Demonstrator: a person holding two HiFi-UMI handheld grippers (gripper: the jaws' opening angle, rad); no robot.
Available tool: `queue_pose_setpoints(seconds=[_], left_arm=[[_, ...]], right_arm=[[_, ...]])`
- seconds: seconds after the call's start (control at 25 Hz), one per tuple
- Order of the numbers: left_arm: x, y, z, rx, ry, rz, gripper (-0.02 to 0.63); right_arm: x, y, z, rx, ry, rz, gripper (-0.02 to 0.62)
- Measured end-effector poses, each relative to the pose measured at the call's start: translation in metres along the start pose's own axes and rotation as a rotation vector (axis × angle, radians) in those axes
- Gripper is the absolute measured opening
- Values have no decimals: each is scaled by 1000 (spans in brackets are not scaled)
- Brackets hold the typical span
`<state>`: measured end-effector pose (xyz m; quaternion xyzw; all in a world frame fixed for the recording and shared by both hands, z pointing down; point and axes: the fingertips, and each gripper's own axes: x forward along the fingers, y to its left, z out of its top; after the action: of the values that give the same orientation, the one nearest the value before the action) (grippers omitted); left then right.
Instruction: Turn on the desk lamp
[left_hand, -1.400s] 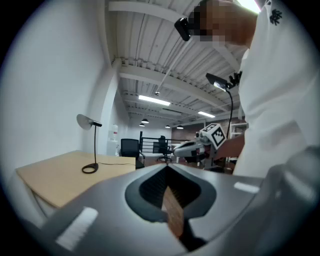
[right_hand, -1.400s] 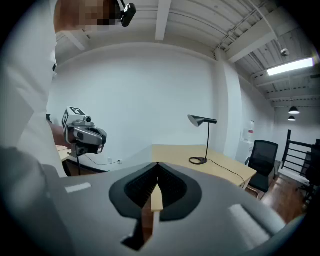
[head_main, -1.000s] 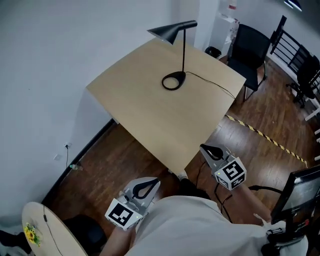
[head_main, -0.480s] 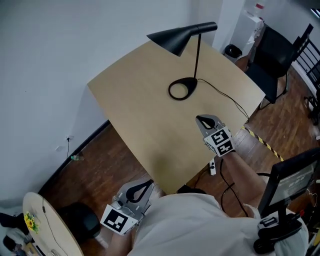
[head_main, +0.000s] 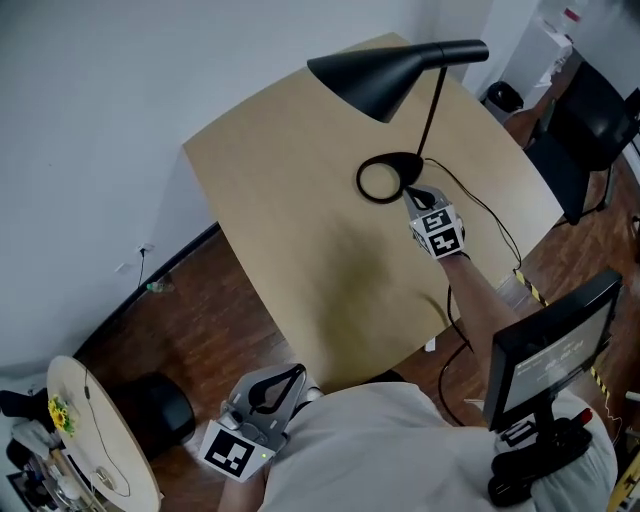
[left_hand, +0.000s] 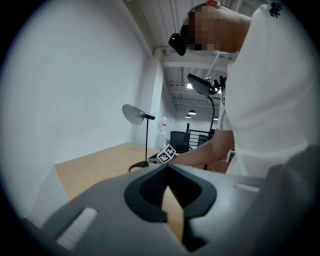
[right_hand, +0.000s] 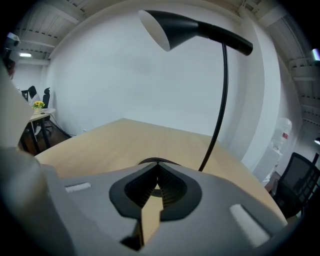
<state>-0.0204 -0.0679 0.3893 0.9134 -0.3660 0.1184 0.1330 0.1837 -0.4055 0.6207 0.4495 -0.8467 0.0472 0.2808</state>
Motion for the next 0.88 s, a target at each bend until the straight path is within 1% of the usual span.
queue_pose_setpoints(seconds=[0.2, 0.32, 0.4, 0.52, 0.76, 0.88], left_arm=[[-6, 6, -1, -41, 29, 41, 15], [5, 29, -12, -89, 39, 65, 15], [9, 35, -19, -119, 51, 70, 15], [6, 27, -20, -133, 70, 69, 15], [2, 20, -16, -141, 78, 81, 15], [0, 20, -17, -143, 84, 86, 15]], right_arm=[[34, -33, -15, 16, 58, -45, 3], [73, -46, -26, 25, 97, -56, 3], [91, -54, -35, 19, 118, -68, 3], [91, -66, -33, 7, 134, -95, 3], [93, -76, -26, -62, 172, -123, 3], [91, -78, -24, -64, 169, -133, 3]])
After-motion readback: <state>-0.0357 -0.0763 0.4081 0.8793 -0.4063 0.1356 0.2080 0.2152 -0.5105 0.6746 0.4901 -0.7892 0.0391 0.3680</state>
